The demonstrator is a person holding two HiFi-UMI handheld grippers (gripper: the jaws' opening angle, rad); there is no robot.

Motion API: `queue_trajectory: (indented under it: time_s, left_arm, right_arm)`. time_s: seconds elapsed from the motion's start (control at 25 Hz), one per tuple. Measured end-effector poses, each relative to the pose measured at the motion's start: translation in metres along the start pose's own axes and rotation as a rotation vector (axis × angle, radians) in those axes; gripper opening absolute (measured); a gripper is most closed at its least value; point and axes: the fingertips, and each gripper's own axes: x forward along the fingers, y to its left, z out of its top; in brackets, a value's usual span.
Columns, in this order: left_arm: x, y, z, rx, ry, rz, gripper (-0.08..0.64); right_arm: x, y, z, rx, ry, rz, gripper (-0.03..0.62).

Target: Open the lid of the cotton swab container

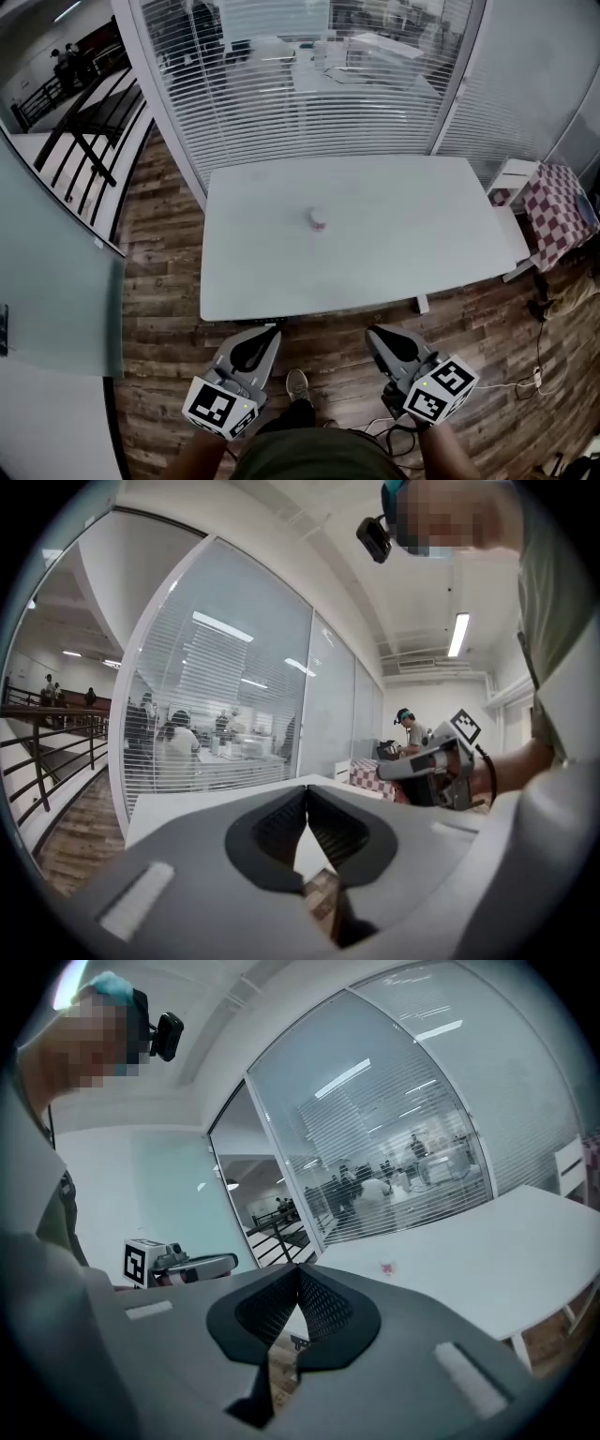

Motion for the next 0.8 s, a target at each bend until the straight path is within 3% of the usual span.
queue_trajectory:
  time_s: [0.4, 0.8]
  left_arm:
    - [0.041, 0.065, 0.010, 0.014, 0.009, -0.052, 0.008]
    - [0.063, 0.093, 0.005, 0.007, 0.023, -0.060, 0.008]
  right_arm:
    - [0.061, -0.021, 0.029, 0.004, -0.022, -0.037, 0.009]
    - [0.088, -0.038, 0.035, 0.019, -0.017, -0.043, 0.010]
